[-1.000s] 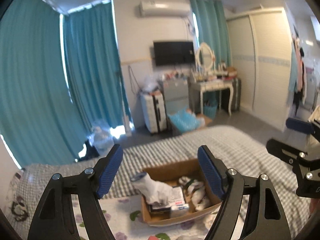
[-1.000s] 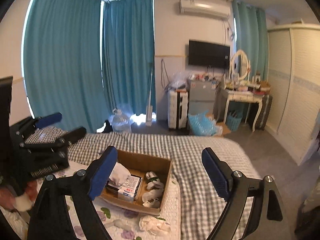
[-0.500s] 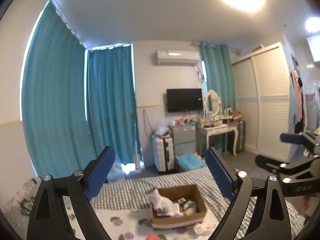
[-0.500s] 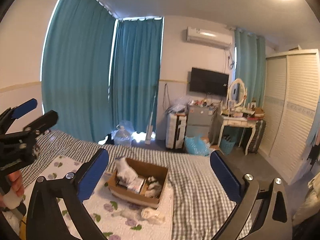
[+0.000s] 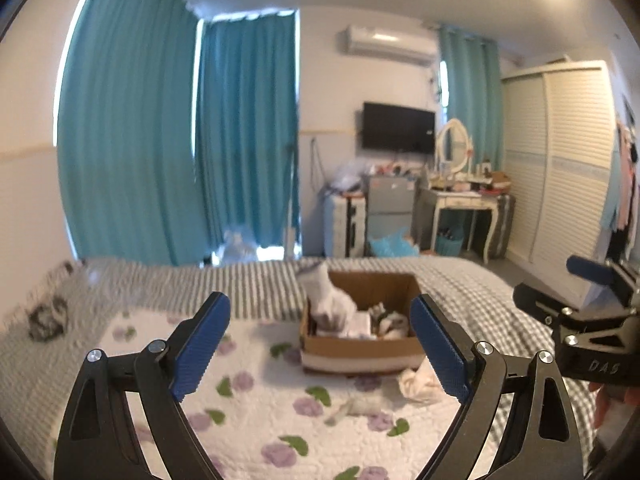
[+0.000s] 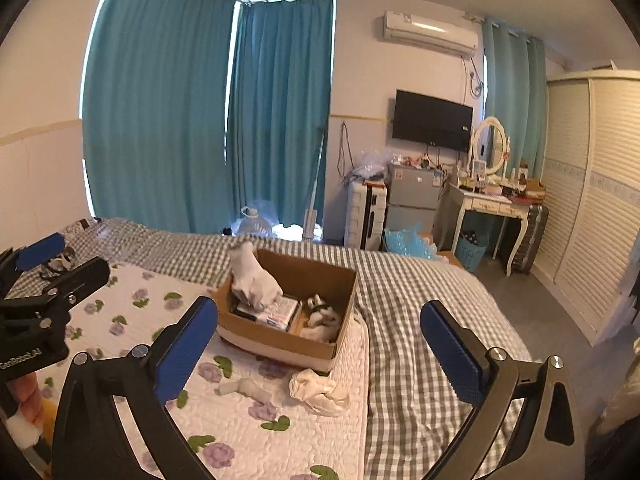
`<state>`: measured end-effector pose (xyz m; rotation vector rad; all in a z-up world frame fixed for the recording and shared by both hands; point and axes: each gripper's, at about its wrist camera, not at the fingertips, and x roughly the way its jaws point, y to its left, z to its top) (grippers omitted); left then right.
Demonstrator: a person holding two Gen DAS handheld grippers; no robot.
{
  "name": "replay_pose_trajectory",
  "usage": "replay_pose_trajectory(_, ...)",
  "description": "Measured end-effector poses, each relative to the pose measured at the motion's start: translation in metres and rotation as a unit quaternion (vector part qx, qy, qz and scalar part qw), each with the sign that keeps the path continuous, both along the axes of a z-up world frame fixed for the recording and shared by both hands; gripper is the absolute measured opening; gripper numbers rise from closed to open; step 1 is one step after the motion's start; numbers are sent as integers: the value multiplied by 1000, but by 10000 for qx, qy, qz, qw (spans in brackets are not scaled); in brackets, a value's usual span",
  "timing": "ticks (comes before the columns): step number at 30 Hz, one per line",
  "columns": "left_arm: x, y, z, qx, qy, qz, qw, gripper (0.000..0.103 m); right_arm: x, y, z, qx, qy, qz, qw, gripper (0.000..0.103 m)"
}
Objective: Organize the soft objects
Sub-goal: 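Withdraw both grippers from the box toward the last items, then grasp the white plastic bone toy with the left gripper while the right grasps the cream lace cloth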
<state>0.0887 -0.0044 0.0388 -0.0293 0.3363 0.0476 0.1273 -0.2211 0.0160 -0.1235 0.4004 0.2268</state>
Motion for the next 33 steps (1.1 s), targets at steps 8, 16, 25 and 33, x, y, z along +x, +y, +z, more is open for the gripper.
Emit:
replay_pose_trajectory(8,51,-9,-73,21,846,246,9961,93,55,-10,-73,140,613,53,9980,102)
replay_pose_trajectory(16,89,-11,-143,-285,1686,409,9844,93,111,-15,-154,223,1465,170,9888,102)
replay_pose_trajectory(25,119,-27,-204,-304,2501,356,9671,93,155,-15,-234,196,2290,297,9728,95)
replay_pose_trajectory(33,129,-43,-224,-232,2920,77,9561,93,168,-19,-259,363,2563,353,9653,47)
